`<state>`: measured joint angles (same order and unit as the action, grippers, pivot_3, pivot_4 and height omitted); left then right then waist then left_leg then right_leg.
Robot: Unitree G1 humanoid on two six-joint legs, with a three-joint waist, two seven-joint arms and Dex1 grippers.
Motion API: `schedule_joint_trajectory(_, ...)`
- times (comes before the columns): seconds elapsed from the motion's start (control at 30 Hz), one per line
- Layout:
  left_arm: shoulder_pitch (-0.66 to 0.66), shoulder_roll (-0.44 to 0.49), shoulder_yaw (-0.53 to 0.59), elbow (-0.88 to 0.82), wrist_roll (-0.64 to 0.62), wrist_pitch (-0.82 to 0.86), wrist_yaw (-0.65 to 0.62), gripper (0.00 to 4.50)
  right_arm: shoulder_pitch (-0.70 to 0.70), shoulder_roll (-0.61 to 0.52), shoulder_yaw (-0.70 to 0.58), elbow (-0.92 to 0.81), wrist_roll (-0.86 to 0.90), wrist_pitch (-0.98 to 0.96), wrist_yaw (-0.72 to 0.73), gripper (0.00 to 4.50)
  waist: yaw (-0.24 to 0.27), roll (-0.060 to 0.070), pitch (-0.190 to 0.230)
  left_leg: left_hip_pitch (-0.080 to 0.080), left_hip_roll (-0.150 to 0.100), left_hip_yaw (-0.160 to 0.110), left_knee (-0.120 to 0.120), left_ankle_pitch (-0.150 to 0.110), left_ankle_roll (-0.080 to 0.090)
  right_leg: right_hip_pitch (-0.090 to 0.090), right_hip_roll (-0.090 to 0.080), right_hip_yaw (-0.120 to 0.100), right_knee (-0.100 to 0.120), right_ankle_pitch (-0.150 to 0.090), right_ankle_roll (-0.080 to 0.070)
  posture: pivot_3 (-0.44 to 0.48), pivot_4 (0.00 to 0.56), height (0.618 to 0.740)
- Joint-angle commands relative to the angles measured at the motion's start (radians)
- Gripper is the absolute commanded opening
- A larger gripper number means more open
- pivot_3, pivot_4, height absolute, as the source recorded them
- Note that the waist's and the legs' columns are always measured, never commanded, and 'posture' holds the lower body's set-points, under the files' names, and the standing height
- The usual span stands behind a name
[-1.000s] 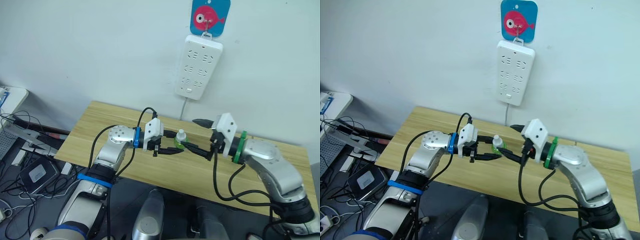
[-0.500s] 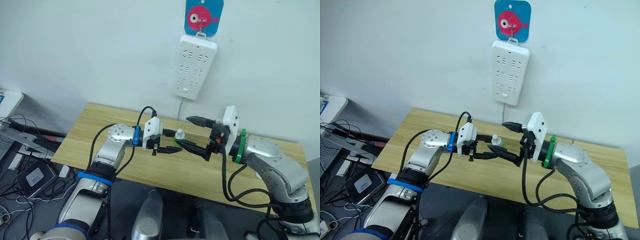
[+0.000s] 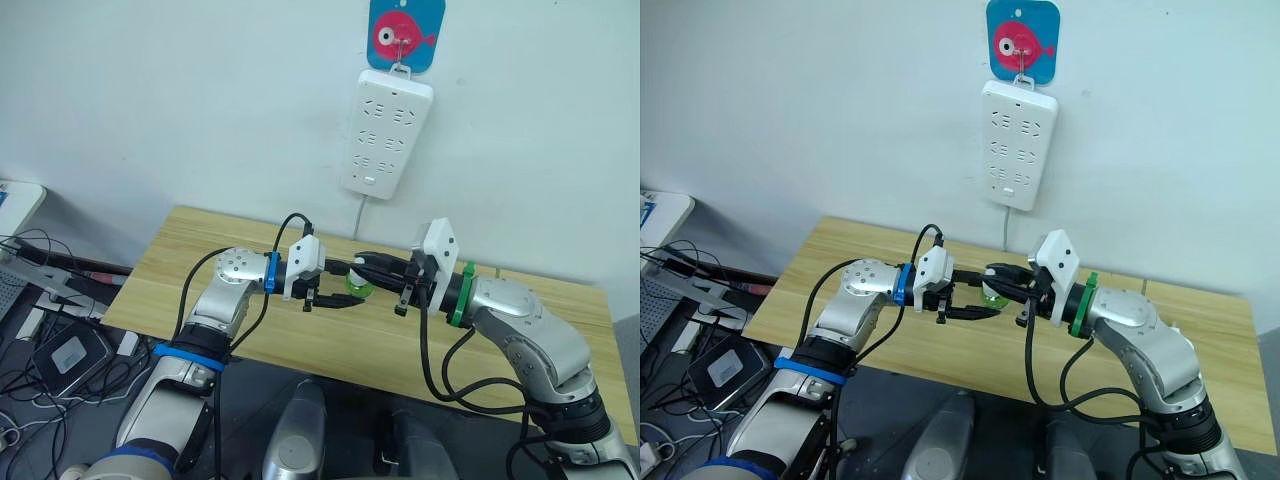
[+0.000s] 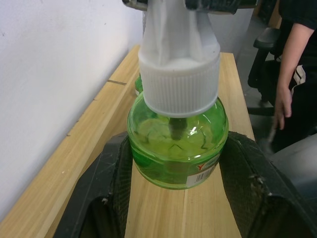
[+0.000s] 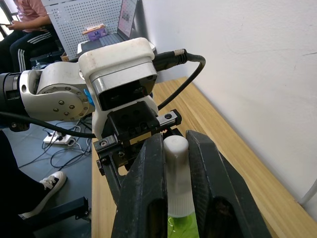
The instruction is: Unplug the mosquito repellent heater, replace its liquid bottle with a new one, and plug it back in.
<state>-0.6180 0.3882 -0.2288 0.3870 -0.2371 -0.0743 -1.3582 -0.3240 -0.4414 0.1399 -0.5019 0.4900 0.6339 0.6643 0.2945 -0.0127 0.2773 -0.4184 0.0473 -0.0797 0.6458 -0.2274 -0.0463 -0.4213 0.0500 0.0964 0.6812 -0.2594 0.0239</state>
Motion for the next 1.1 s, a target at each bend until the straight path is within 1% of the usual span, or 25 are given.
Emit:
schedule_joint_trajectory(0.03, 0.003, -0.008, 0.002, -0.036, -0.007, -0.019, -0.004, 2.19, -0.036, 0.009, -0.064, -0.095, 0.104, 0.029, -0.001, 0.27, 0.000, 0.000, 0.000, 0.000, 0.000, 0.000, 0.000, 0.000, 0.000, 0.000, 0.000, 0.000, 0.000, 0.000, 0.000, 0.316, 0.218, 0.740)
schedule_joint_trajectory(0.13, 0.014, -0.001, 0.002, -0.034, -0.006, -0.024, -0.004, 2.19, -0.081, 0.011, -0.130, -0.157, 0.219, 0.113, -0.042, 0.27, 0.001, 0.000, 0.000, 0.000, 0.000, 0.000, 0.000, 0.000, 0.000, 0.000, 0.000, 0.000, 0.000, 0.000, 0.000, 0.317, 0.219, 0.740)
schedule_joint_trajectory(0.23, 0.023, 0.006, 0.007, -0.032, -0.004, -0.020, 0.007, 2.19, -0.138, 0.046, -0.229, -0.161, 0.334, 0.187, -0.155, 0.27, 0.001, 0.000, 0.000, 0.000, 0.000, 0.000, 0.000, 0.000, 0.000, 0.000, 0.000, 0.000, 0.000, 0.000, 0.000, 0.323, 0.224, 0.740)
schedule_joint_trajectory(0.3, 0.033, 0.011, 0.011, -0.038, -0.005, -0.017, 0.012, 2.19, -0.135, 0.054, -0.277, -0.133, 0.343, 0.199, -0.204, 0.27, 0.001, 0.000, 0.000, 0.001, 0.000, 0.000, 0.000, 0.000, 0.000, 0.000, 0.000, 0.000, 0.001, 0.000, 0.000, 0.322, 0.225, 0.740)
schedule_joint_trajectory(0.37, 0.046, 0.016, 0.012, -0.053, -0.006, -0.010, 0.017, 2.19, -0.102, 0.042, -0.288, -0.105, 0.297, 0.170, -0.210, 0.27, 0.001, 0.000, 0.000, 0.000, 0.000, 0.000, 0.000, 0.000, 0.000, 0.000, 0.000, 0.000, 0.000, 0.000, 0.000, 0.325, 0.226, 0.740)
schedule_joint_trajectory(0.43, 0.056, 0.023, 0.012, -0.067, -0.009, -0.003, 0.019, 2.19, -0.083, 0.043, -0.277, -0.098, 0.278, 0.152, -0.210, 0.27, 0.002, 0.000, 0.000, 0.000, 0.000, 0.000, 0.000, 0.000, 0.000, 0.000, 0.000, 0.000, 0.000, 0.000, 0.000, 0.326, 0.229, 0.740)
schedule_joint_trajectory(0.57, 0.054, 0.032, 0.012, -0.074, -0.013, 0.008, 0.018, 2.19, -0.090, 0.064, -0.228, -0.122, 0.267, 0.146, -0.215, 0.27, 0.001, 0.000, 0.000, 0.000, 0.000, 0.000, 0.000, 0.000, 0.000, -0.001, 0.000, 0.000, 0.000, 0.000, 0.000, 0.324, 0.232, 0.740)
schedule_joint_trajectory(0.77, 0.041, 0.028, 0.006, -0.065, -0.013, 0.010, 0.022, 2.19, -0.077, 0.087, -0.123, -0.166, 0.228, 0.137, -0.204, 0.27, -0.005, 0.000, 0.000, 0.000, 0.000, 0.000, 0.000, 0.000, 0.000, 0.000, 0.000, 0.000, 0.000, 0.000, 0.000, 0.324, 0.231, 0.740)
schedule_joint_trajectory(0.9, 0.039, 0.016, 0.010, -0.067, -0.025, 0.025, 0.029, 2.19, -0.056, 0.079, -0.025, -0.172, 0.145, 0.086, -0.176, 0.27, -0.006, 0.000, 0.000, 0.000, 0.000, 0.000, 0.000, 0.000, 0.000, -0.001, 0.000, 0.000, 0.000, 0.000, 0.000, 0.322, 0.227, 0.740)
schedule_joint_trajectory(1.1, 0.041, -0.006, 0.022, -0.078, -0.049, 0.067, 0.041, 2.19, -0.080, 0.059, 0.026, -0.127, 0.062, 0.006, -0.117, 0.27, -0.011, 0.000, 0.000, 0.000, 0.000, 0.000, 0.000, 0.000, 0.000, -0.001, 0.000, 0.000, 0.000, 0.000, 0.000, 0.322, 0.221, 0.740)
